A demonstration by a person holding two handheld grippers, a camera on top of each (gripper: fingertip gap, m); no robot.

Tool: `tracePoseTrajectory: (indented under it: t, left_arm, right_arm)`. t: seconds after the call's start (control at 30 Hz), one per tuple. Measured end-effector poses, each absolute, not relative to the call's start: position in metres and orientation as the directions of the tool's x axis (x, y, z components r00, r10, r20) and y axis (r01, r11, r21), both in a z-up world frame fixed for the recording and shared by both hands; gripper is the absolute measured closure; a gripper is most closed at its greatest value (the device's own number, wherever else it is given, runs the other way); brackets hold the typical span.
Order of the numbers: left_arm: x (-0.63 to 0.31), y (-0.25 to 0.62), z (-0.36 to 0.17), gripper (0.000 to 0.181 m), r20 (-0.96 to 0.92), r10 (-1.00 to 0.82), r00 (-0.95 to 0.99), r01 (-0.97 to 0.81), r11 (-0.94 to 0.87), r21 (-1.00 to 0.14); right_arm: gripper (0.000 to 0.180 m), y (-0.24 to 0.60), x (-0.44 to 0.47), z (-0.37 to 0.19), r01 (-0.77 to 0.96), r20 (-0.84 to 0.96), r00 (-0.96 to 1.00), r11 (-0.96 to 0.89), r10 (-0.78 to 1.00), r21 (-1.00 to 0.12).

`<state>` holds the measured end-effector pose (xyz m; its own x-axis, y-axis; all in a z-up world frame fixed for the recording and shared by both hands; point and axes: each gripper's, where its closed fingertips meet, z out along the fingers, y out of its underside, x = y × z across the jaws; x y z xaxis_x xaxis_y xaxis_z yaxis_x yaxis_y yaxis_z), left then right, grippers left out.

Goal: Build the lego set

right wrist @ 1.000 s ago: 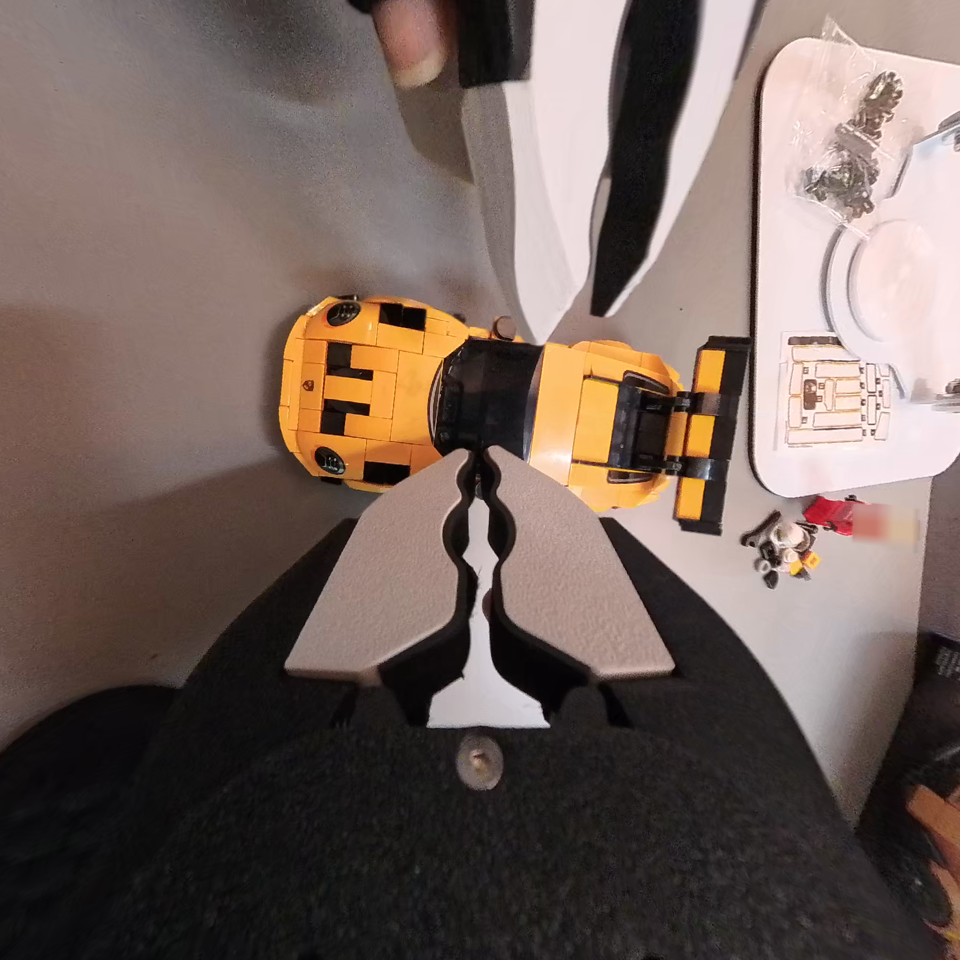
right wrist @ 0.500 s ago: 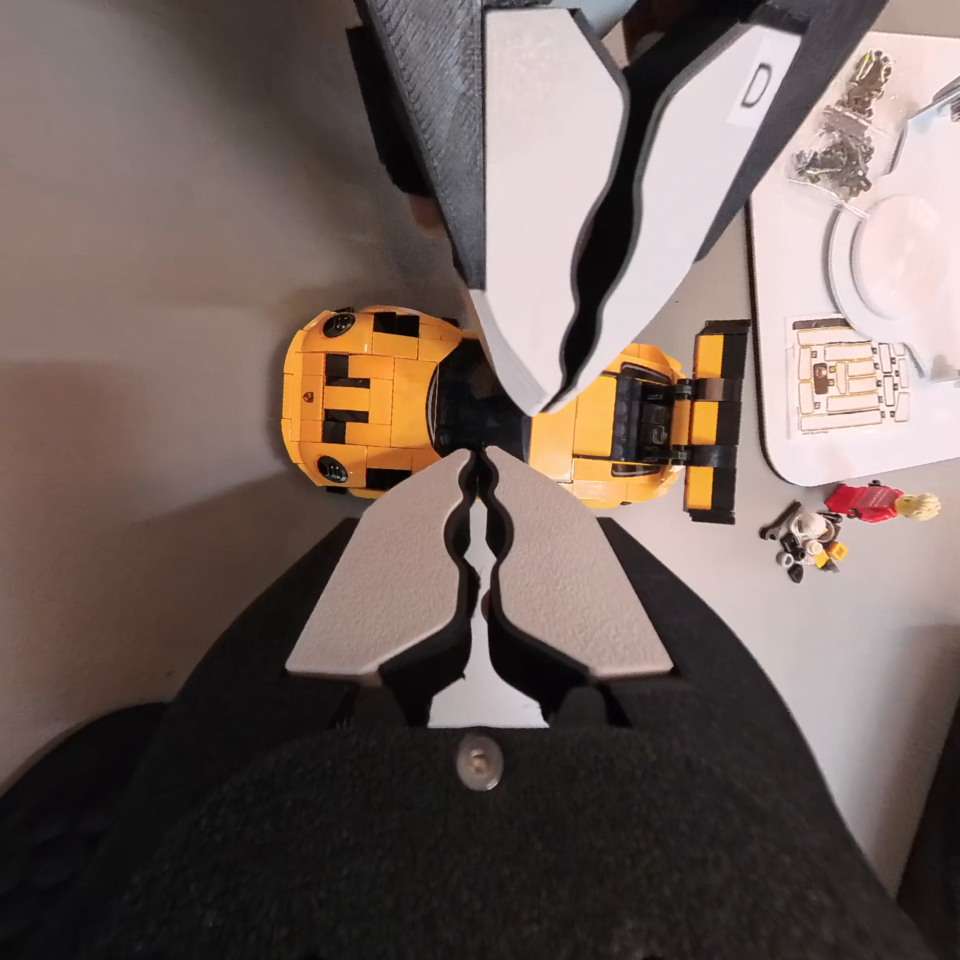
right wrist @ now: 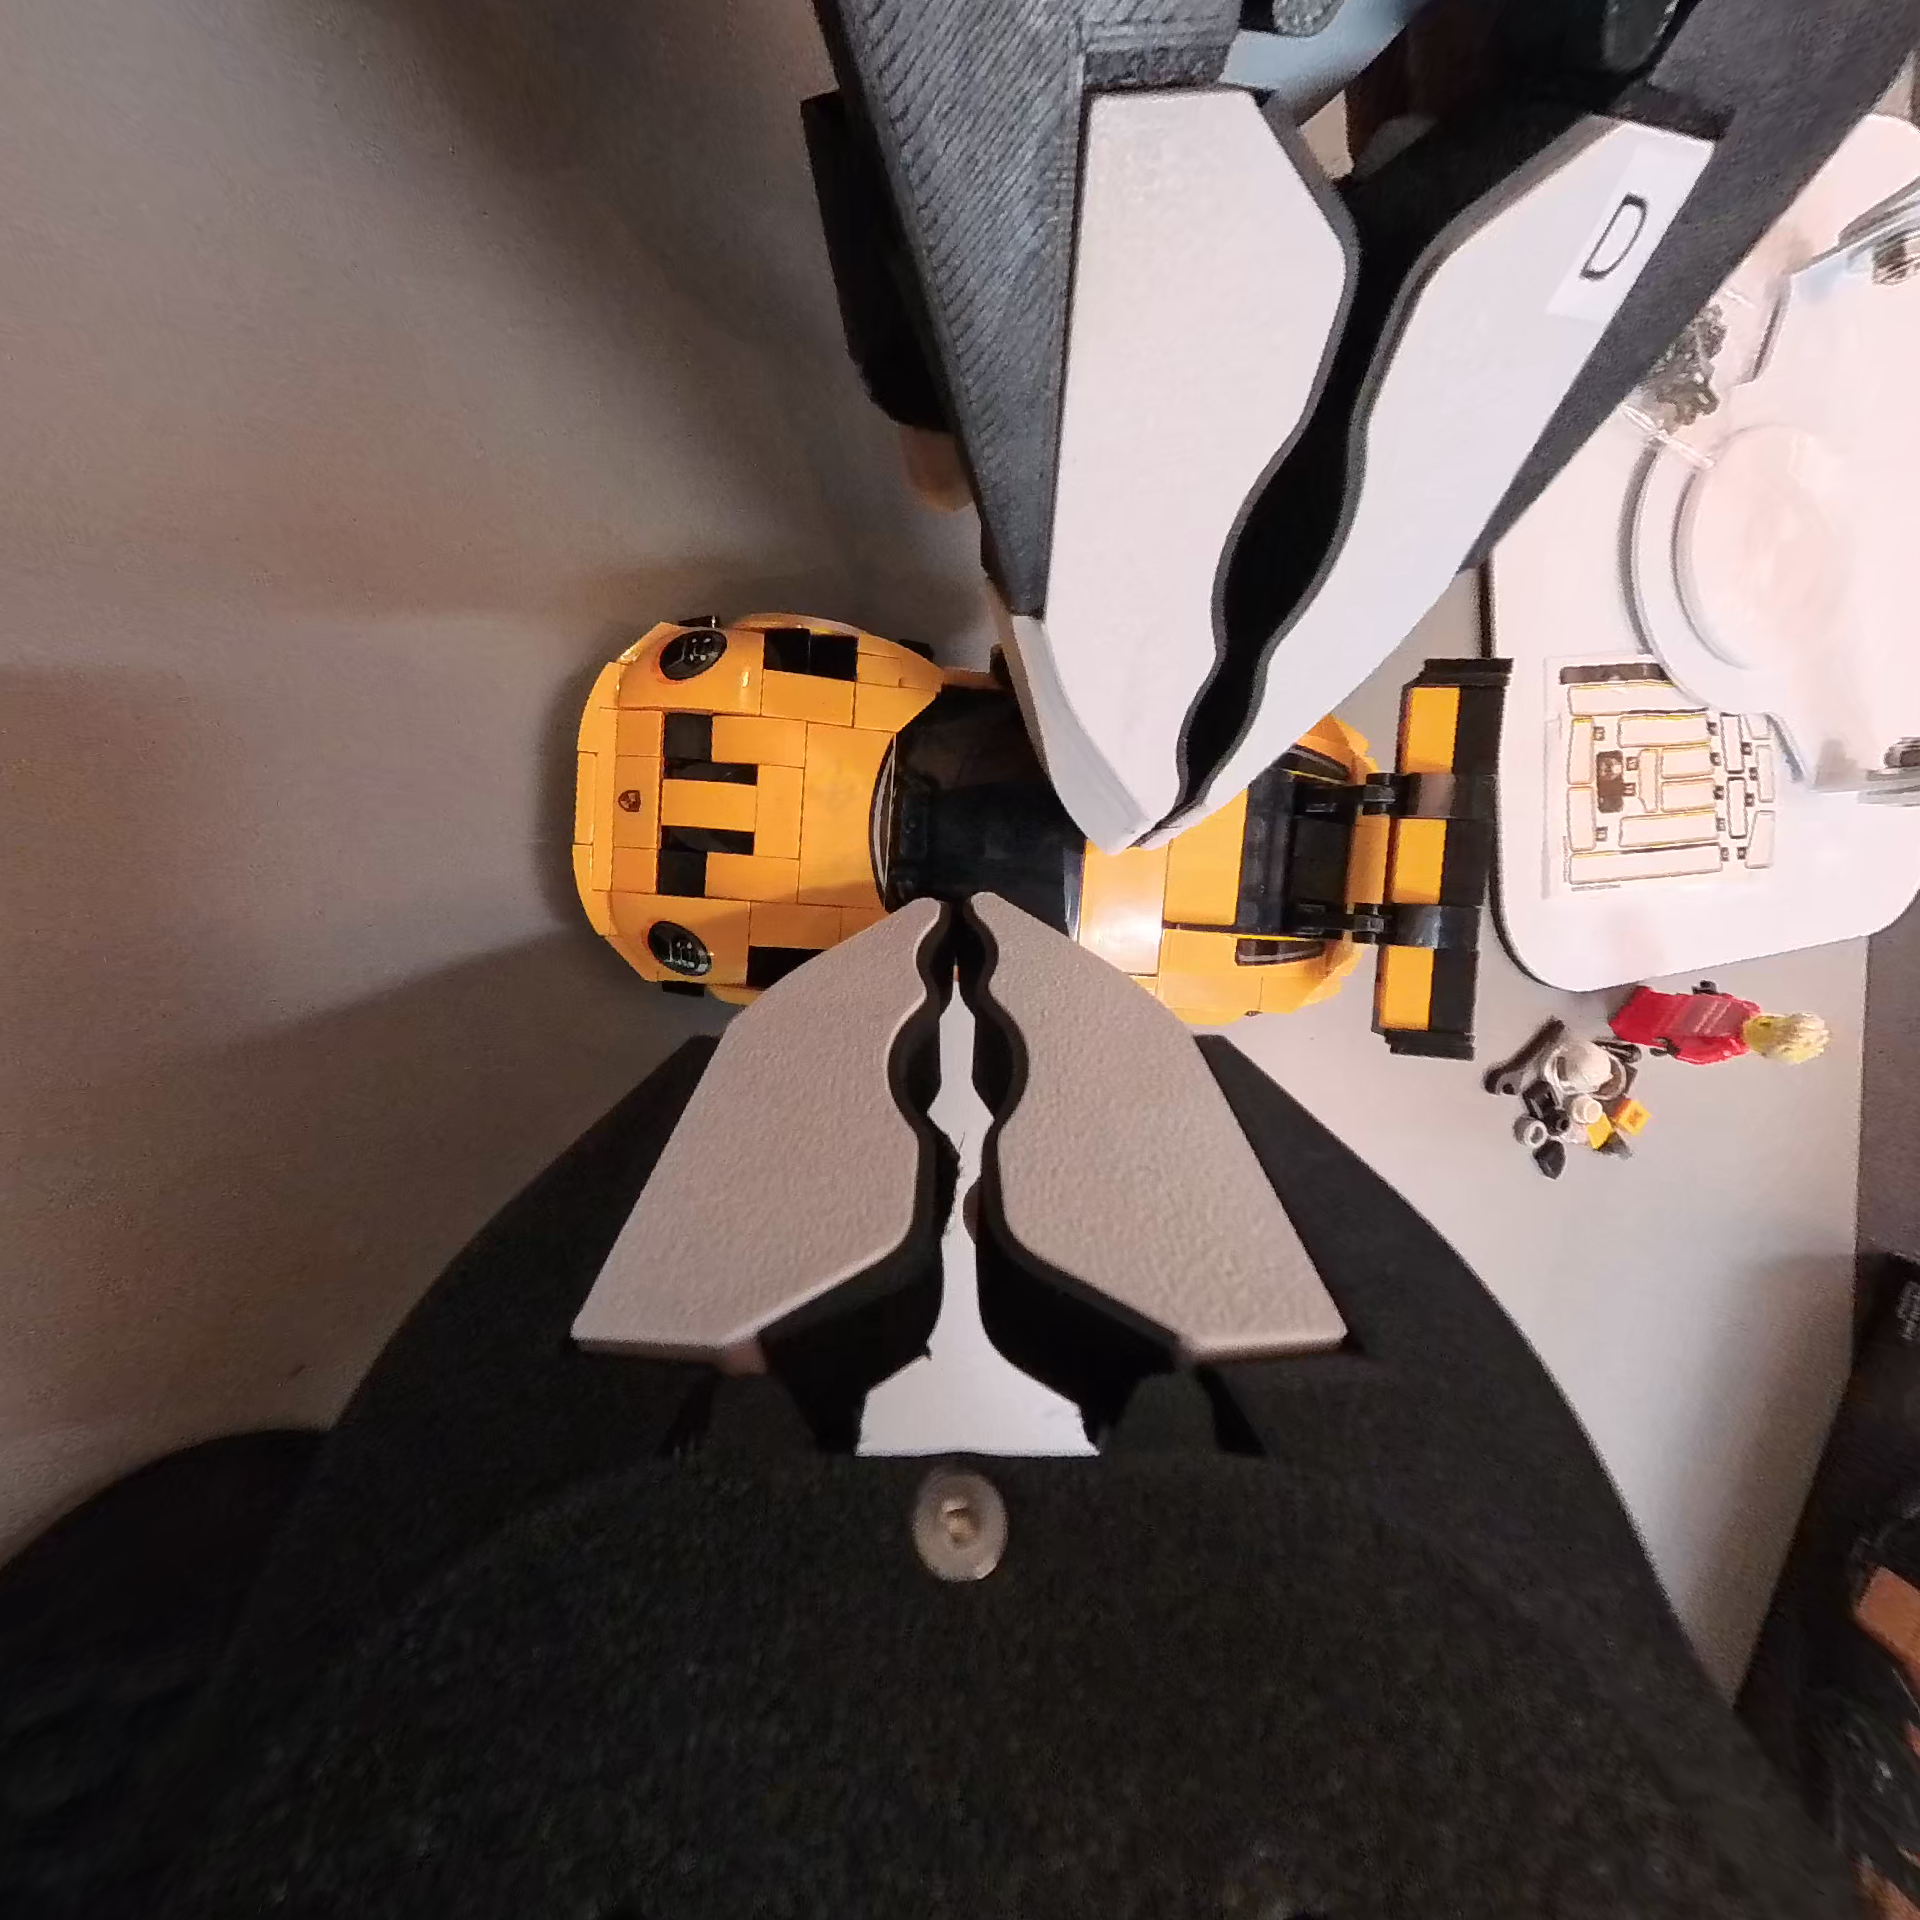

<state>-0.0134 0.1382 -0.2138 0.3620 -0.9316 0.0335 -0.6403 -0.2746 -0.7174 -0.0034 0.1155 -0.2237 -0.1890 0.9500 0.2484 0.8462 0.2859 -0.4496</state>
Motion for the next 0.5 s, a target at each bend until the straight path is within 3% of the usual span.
tracePoseTrajectory:
  t: [0.5]
  left_arm:
    - [-0.0087,0.1346,-0.2149,0.18,0.091,-0.935,0.344,-0.606,-0.295,-0.739]
  right_arm:
    - [0.18,0.1171,-0.0037,-0.2244,0.853,0.231,-0.222,0.303,0.947,-0.424]
